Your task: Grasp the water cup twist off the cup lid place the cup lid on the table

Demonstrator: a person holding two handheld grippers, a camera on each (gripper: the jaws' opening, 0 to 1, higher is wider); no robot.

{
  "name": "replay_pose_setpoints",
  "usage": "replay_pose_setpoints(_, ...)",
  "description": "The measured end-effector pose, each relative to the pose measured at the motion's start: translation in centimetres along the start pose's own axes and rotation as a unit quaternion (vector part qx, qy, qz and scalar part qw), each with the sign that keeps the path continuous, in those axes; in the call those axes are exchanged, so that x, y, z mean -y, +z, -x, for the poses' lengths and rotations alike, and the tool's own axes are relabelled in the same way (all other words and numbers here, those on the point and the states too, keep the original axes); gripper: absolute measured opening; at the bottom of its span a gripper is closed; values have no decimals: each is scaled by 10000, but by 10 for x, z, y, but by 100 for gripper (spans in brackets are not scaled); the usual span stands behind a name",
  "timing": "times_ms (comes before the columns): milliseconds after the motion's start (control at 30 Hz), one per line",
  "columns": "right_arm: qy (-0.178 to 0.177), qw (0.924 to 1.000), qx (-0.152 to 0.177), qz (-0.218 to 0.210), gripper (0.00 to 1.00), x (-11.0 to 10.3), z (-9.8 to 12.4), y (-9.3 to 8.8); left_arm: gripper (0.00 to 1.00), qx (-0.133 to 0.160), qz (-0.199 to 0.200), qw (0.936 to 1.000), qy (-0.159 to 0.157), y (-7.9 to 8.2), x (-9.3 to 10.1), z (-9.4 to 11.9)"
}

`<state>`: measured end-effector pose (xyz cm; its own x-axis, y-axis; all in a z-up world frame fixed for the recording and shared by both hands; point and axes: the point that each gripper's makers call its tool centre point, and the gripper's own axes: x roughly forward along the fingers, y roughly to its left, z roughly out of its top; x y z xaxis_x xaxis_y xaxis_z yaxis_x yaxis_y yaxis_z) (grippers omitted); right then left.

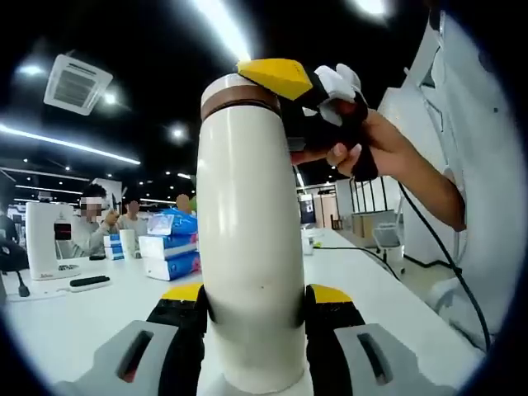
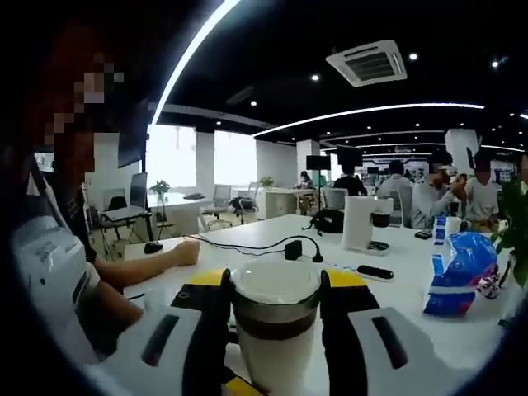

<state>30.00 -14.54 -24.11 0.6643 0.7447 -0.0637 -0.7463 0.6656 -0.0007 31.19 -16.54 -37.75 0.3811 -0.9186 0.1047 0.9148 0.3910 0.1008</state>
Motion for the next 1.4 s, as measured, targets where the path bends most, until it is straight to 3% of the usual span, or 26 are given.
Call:
replay_pose_setpoints(167,447,9986,246,114,45,-2,0,1,48,3,24,10000,1,0,-1,0)
replay_pose_setpoints(467,1237,9920,262,58,45,-5,3,0,48,3,22,10000,-5,0,2,0)
replay_pose_setpoints(633,1645,9860,272,36,45,-5,2,0,48,7,39,10000,-15,0,2,-1)
replay_pose_setpoints(733,2095,9770,387,-9,45,-8,3,1,48,8,80,10000,-20,0,2,0)
replay_pose_setpoints(800,2108,9765,455,12,45,-5,2,0,48,7,80,10000,-15,0,1,0)
replay_pose_setpoints(967,2520,9656,630,-83,45,-12,2,1,48,12,66,10000,-26,0,2,0)
replay_pose_setpoints(1067,2538,9652,629,-9,46,-18,0,1,48,12,50,10000,-26,0,2,0)
replay_pose_setpoints(1167,2345,9709,391,-278,46,-18,-2,-5,48,10,54,10000,-20,0,2,0)
replay_pose_setpoints(1233,2265,9730,370,-226,50,-17,-4,-5,48,12,33,10000,-27,0,2,0)
replay_pose_setpoints(1333,1579,9869,305,-99,62,0,-4,-4,48,13,34,10000,-28,1,3,0)
replay_pose_setpoints(1400,1374,9895,394,-210,65,5,3,2,48,9,24,10000,-23,1,3,0)
